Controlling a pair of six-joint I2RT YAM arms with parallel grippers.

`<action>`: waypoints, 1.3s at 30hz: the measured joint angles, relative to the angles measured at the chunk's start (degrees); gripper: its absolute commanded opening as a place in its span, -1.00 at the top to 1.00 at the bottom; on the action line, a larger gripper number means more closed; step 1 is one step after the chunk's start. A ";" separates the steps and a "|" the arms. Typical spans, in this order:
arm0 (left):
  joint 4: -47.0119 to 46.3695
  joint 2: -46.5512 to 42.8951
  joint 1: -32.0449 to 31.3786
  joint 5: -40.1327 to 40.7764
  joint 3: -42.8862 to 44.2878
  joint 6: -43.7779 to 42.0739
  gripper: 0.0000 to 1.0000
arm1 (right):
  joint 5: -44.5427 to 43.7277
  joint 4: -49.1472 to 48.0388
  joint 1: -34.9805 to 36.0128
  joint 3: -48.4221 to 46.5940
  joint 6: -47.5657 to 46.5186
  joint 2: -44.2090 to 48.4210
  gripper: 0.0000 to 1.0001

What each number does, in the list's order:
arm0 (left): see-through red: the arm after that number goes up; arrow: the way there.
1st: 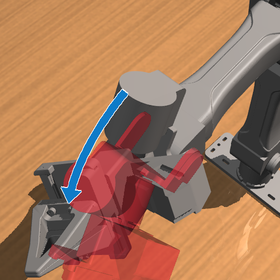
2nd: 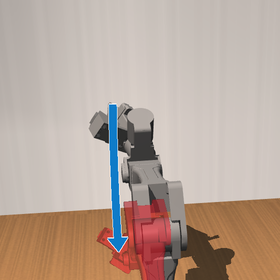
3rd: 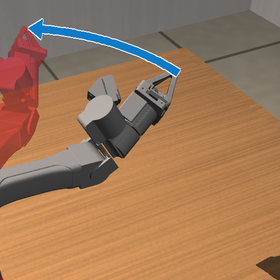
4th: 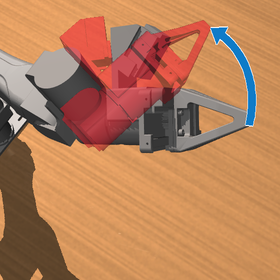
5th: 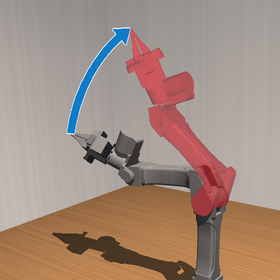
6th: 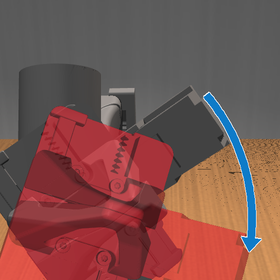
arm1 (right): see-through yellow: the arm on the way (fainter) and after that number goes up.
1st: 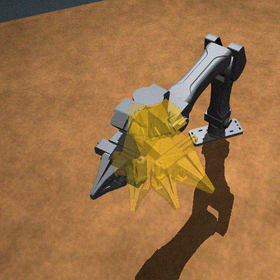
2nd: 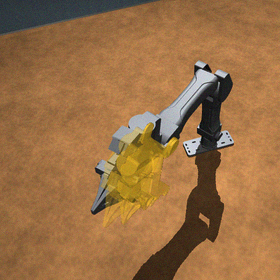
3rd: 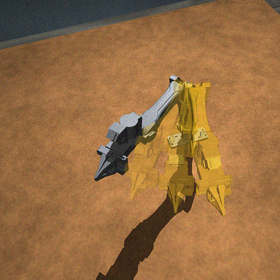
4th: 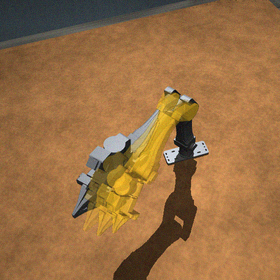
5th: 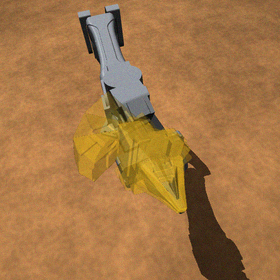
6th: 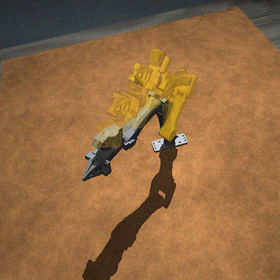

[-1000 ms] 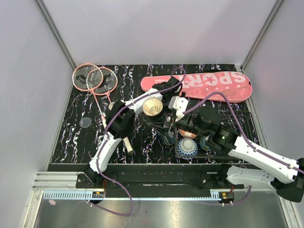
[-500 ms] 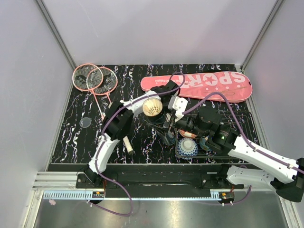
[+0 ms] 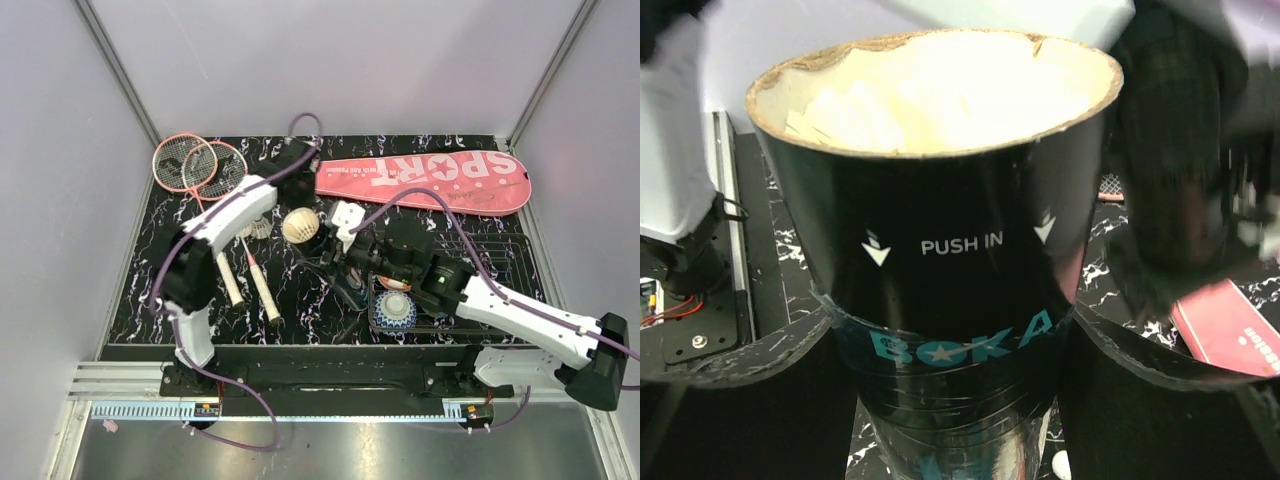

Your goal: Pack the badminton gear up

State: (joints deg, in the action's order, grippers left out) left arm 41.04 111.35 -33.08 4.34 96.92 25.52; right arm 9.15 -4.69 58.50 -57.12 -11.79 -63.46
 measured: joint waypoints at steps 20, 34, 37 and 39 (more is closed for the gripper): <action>-6.58 5.29 4.87 -23.91 -1.51 10.69 -0.60 | -0.94 -0.44 -1.42 -8.41 4.85 -7.85 0.29; -3.82 11.26 -0.94 -21.20 4.46 19.12 -0.32 | -2.08 -0.22 -1.46 -2.32 6.10 -4.37 0.29; -2.40 12.44 -1.73 -19.23 5.60 19.56 -0.32 | -2.05 -0.20 -1.46 -2.27 6.03 -3.37 0.29; -1.14 13.68 -2.40 -17.92 6.69 19.63 -0.39 | -2.03 -0.28 -1.46 -1.99 5.92 -2.45 0.29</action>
State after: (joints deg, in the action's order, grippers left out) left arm 39.90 125.03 -35.48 -13.58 103.61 45.15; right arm 7.11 -4.97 57.04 -59.11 -5.87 -65.91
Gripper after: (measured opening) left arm 0.660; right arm 0.715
